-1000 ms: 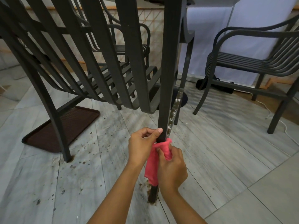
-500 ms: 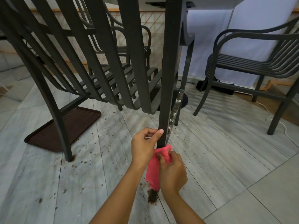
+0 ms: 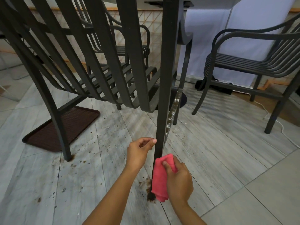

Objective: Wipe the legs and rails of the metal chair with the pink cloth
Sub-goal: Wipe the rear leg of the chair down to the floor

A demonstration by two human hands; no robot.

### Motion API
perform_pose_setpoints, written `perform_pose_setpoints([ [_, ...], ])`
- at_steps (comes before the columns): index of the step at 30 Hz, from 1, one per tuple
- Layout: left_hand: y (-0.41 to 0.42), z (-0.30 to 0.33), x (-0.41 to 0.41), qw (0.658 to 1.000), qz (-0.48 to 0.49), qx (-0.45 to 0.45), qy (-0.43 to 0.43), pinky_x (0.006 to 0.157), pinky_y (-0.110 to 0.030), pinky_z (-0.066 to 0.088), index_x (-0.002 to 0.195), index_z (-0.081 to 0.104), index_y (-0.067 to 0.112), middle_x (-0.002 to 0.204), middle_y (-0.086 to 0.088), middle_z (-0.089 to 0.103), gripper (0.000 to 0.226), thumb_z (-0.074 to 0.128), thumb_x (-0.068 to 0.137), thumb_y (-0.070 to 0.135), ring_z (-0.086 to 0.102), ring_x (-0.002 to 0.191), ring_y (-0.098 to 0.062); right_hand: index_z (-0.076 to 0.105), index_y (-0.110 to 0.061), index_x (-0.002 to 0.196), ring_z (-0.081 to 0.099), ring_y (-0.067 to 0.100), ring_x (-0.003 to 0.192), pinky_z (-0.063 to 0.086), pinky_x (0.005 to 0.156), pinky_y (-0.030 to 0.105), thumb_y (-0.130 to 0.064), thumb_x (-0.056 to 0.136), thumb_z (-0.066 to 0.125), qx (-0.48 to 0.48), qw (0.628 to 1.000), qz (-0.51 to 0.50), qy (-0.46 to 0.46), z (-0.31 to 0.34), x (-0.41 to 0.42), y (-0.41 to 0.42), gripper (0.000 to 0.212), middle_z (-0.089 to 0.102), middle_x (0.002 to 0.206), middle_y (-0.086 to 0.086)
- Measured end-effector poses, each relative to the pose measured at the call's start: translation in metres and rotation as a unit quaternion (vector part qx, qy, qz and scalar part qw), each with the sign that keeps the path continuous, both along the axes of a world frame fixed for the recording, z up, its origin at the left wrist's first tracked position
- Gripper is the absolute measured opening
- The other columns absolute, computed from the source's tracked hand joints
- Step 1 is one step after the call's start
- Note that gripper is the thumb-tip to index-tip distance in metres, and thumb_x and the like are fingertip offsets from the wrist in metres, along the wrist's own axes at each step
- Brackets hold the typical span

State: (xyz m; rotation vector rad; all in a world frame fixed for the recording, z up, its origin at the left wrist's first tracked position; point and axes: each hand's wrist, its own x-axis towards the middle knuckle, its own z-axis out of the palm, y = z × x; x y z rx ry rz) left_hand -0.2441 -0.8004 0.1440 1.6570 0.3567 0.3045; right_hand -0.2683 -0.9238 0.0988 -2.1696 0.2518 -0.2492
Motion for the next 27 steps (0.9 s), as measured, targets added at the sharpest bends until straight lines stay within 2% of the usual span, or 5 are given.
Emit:
perform_pose_setpoints([
  [3,0.0,-0.007,0.001,0.999,-0.01,0.008,0.033,0.083,-0.031,0.054,0.079,0.07,0.027,0.083,-0.001,0.072,0.01,0.07,0.078,0.037,0.068,0.083,-0.015,0.065,-0.032,0.102,0.057,0.011,0.071,0.048,0.062,0.029,-0.053,0.081,0.058,0.007,1.0,0.0,0.001,0.008,0.003,0.007,0.031,0.06,0.087,-0.01],
  [9,-0.002,-0.012,0.004,0.999,-0.016,0.017,0.039,0.073,-0.019,0.048,0.082,0.074,0.013,0.082,0.001,0.073,0.025,0.07,0.078,0.038,0.067,0.083,-0.01,0.062,-0.03,0.113,0.062,0.014,0.088,0.04,0.065,0.027,-0.052,0.081,0.059,0.005,1.0,-0.013,0.012,0.013,0.015,0.03,0.039,0.062,0.11,-0.012],
  [14,0.001,-0.013,0.004,0.999,-0.031,0.021,0.034,0.063,-0.013,0.042,0.076,0.072,0.012,0.067,0.005,0.068,0.029,0.069,0.078,0.041,0.062,0.066,-0.003,0.067,-0.031,0.098,0.062,0.013,0.077,0.043,0.062,0.027,-0.046,0.081,0.063,0.059,0.997,-0.051,0.02,0.005,0.018,0.037,0.023,0.068,0.088,-0.009],
  [22,0.001,-0.023,0.007,0.999,-0.029,0.015,0.007,0.075,-0.026,0.051,0.067,0.07,0.017,0.072,-0.001,0.071,0.025,0.071,0.073,0.041,0.067,0.077,-0.016,0.068,-0.034,0.1,0.054,0.008,0.064,0.032,0.049,0.019,-0.047,0.076,0.068,0.067,0.996,-0.059,0.019,-0.009,0.016,0.036,0.027,0.07,0.079,-0.008],
  [27,-0.006,-0.025,0.005,0.999,-0.028,0.017,-0.008,0.053,-0.008,0.044,0.071,0.064,0.018,0.065,0.01,0.064,0.013,0.076,0.075,0.019,0.059,0.056,0.005,0.067,-0.038,0.105,0.061,0.01,0.07,0.045,0.058,0.024,-0.045,0.079,0.065,0.071,0.996,-0.05,0.033,-0.027,0.012,0.036,0.027,0.071,0.084,-0.011],
])
